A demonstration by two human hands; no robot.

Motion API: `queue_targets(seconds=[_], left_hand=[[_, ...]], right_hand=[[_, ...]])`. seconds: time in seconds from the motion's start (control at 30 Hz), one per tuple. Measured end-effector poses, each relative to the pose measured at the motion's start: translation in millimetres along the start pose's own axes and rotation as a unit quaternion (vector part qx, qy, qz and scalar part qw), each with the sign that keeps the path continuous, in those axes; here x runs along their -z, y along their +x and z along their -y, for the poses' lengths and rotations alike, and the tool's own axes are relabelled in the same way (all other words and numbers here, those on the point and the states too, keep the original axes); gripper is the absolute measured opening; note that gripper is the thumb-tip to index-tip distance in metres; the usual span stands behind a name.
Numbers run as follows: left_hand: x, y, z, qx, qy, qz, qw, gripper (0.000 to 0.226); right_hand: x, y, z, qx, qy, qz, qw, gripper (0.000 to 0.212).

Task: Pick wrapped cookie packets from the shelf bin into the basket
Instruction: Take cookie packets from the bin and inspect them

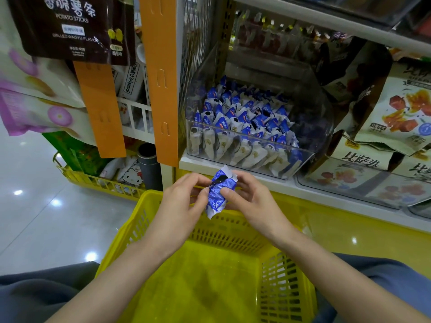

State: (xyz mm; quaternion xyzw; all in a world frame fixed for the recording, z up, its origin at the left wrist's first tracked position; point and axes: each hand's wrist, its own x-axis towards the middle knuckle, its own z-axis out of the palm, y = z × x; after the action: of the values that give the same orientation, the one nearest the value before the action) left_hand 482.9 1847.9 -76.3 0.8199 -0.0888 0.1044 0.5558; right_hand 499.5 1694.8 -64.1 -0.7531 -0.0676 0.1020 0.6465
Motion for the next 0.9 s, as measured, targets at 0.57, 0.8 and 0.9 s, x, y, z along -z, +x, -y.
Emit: queue_targets(seconds=[0.57, 0.8, 0.9], left_hand=[[-9, 1, -5, 0.171, -0.258, 0.051, 0.949, 0.019], [5, 10, 0, 0.17, -0.284, -0.021, 0.943, 0.009], [8, 12, -4, 0.167, -0.295, -0.024, 0.941, 0.01]], right_hand=[[-5, -3, -3, 0.076, -0.252, 0.029, 0.964, 0.088], [38, 32, 52, 0.22, -0.292, -0.128, 0.922, 0.024], [55, 69, 71, 0.166, -0.383, -0.151, 0.896, 0.023]])
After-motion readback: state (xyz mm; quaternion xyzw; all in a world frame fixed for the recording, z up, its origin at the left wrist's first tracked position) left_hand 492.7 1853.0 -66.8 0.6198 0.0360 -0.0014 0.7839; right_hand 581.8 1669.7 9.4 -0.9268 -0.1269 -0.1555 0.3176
